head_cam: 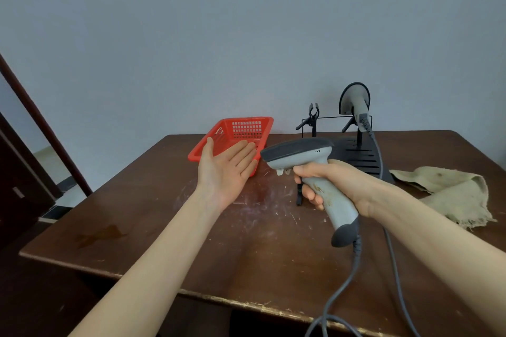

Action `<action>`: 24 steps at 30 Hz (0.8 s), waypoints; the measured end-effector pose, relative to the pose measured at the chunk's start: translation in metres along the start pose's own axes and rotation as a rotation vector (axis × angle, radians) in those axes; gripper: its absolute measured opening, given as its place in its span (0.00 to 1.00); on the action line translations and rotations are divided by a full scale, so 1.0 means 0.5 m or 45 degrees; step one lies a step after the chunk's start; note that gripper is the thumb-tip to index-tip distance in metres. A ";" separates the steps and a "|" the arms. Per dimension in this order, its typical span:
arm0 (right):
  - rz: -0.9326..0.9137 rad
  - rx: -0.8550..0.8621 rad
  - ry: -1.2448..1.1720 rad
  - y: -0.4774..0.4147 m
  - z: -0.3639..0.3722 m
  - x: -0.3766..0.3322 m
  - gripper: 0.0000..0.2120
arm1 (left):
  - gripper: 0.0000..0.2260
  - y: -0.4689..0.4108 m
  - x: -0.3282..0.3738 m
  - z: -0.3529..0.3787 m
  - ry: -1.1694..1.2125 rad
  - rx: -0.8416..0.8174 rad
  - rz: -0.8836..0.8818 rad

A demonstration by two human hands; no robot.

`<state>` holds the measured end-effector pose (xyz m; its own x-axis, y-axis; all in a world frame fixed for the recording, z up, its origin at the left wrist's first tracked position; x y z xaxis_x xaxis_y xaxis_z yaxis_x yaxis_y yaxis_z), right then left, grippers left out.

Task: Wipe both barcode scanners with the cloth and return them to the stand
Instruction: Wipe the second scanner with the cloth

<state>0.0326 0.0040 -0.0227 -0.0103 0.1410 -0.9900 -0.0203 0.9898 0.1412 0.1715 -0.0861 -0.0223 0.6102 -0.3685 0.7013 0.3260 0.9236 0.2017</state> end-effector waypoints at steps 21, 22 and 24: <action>-0.002 0.021 0.053 0.008 -0.005 -0.003 0.11 | 0.32 0.005 -0.008 0.007 -0.056 -0.020 -0.011; -0.004 0.022 0.058 0.008 -0.005 -0.003 0.11 | 0.32 0.005 -0.009 0.008 -0.058 -0.023 -0.012; -0.014 0.028 0.065 0.009 -0.005 -0.006 0.11 | 0.32 0.004 -0.010 0.009 -0.065 -0.025 -0.013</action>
<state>0.0299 0.0082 -0.0193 -0.0612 0.1296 -0.9897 0.0017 0.9915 0.1298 0.1657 -0.0821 -0.0225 0.5694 -0.3718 0.7332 0.3466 0.9173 0.1960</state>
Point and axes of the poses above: each hand's wrist, its own y-axis away from the middle knuckle, its own z-axis out of the palm, x = y × z, the point moved 9 cm from there along -y, towards the middle knuckle, and after that the axes turned 7 degrees about x, right-handed, at the moved point
